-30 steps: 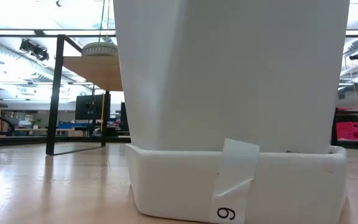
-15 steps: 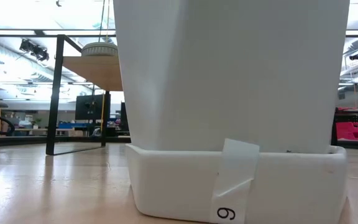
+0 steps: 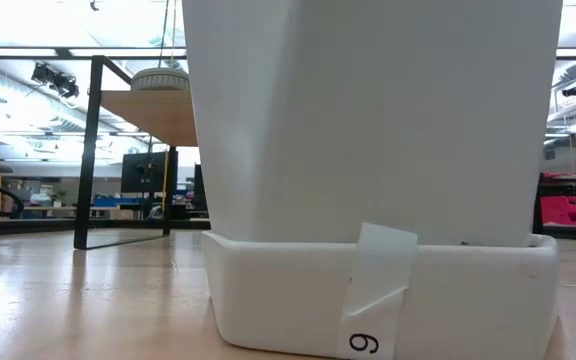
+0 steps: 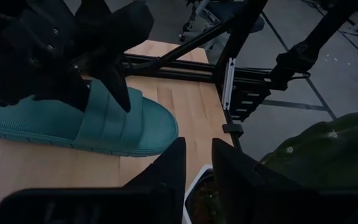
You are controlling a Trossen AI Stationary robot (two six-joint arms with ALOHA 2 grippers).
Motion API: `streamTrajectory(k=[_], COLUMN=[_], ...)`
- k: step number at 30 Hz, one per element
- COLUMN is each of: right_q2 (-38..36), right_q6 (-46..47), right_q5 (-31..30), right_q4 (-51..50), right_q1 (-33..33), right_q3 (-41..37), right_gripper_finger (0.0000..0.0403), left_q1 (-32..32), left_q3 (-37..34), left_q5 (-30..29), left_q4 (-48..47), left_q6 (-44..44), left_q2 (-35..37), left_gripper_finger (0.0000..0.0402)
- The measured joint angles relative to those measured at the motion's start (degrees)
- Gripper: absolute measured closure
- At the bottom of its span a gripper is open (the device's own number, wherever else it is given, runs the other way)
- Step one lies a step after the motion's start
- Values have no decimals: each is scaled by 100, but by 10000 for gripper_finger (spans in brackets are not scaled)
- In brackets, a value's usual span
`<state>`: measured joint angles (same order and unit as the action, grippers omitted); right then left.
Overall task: Pick and place slides into the shelf
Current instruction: Put the bottom green slide on the shelf
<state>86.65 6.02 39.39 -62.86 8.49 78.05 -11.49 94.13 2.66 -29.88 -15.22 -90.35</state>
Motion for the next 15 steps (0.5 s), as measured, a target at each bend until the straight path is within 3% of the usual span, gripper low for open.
streamTrajectory(k=[15], right_q2=[-4], right_q6=[-67], right_q5=[-755], right_q4=[-429], right_q1=[0], right_q3=[108], right_gripper_finger=[210], left_q1=[0], left_q3=[0], left_q5=[2], left_q4=[2], left_q6=[0], left_q2=[0], left_gripper_finger=[320])
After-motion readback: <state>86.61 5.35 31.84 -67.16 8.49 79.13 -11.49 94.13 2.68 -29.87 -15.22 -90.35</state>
